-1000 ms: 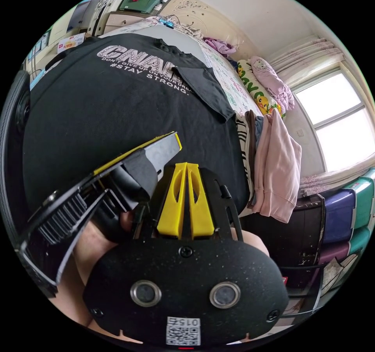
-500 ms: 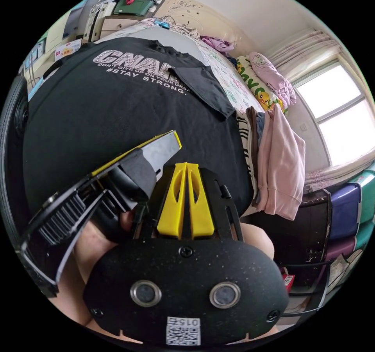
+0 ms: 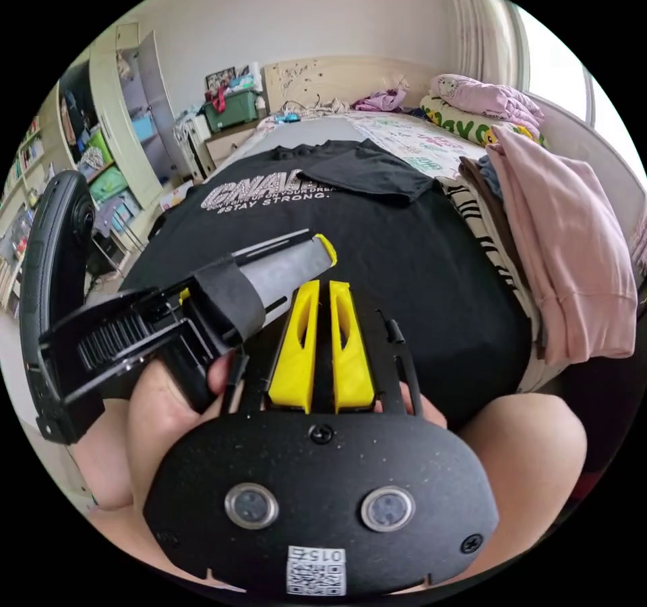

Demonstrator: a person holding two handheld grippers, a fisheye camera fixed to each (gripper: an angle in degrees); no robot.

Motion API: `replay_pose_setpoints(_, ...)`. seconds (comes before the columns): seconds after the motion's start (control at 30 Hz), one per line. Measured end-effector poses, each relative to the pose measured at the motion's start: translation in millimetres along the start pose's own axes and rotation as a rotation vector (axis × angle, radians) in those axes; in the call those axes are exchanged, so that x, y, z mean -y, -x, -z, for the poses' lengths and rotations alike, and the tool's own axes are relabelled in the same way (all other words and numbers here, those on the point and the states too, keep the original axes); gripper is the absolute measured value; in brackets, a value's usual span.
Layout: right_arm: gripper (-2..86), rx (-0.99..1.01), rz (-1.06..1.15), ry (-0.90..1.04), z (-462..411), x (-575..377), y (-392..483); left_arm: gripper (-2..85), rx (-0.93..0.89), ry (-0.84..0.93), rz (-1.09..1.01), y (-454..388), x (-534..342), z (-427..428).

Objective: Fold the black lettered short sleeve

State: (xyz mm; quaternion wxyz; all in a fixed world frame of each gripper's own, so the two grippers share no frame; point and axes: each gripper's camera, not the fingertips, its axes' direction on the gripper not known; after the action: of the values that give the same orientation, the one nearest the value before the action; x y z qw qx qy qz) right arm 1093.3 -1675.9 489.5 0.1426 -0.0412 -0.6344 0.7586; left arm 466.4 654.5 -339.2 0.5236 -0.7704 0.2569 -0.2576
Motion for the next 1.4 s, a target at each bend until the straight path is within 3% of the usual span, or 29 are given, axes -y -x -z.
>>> replay_pose_setpoints(0.2, -0.7, 0.019, 0.038, -0.035, 11.6, -13.8, -41.7, -0.8, 0.056, 0.018, -0.056, -20.1, -11.4, -5.7)
replay_pose_setpoints(0.43, -0.8, 0.182, 0.122, -0.036, 18.8, -18.4, -107.8, -0.7, 0.093, 0.068, -0.046, -33.7, -14.5, 5.5)
replay_pose_setpoints(0.57, -0.5, 0.320, 0.138, -0.088, 21.4, -32.1, -144.8, -0.7, 0.135, 0.006, -0.177, -50.6, -24.4, 20.0)
replay_pose_setpoints(0.73, -0.1, 0.356, 0.217, -0.087, 24.4, -39.3, -156.5, -0.7, 0.103, 0.020, -0.294, -54.2, -30.3, 29.9)
replay_pose_setpoints(1.0, -0.4, 0.341, 0.294, -0.108, 23.5, -48.7, -147.3, -0.1, 0.149, -0.308, -0.298, -37.8, -44.1, 95.4)
replay_pose_setpoints(1.13, -0.5, 0.288, 0.304, -0.064, 20.0, -39.8, -128.1, 4.2, 0.083, -0.276, -0.335, -34.5, -39.4, 101.5)
replay_pose_setpoints(1.2, -0.5, 0.260, 0.263, -0.018, 17.7, -30.7, -117.1, 5.7, 0.176, -0.193, -0.312, -40.7, -34.8, 87.4)
replay_pose_setpoints(1.27, -0.5, 0.230, 0.216, 0.015, 15.4, -23.2, -105.4, 1.0, 0.249, -0.165, -0.266, -40.2, -36.9, 76.3)
replay_pose_setpoints(1.4, -0.5, 0.139, 0.106, 0.048, 10.1, -13.1, -71.8, -0.3, 0.398, -0.182, -0.065, -33.9, -30.9, 59.2)
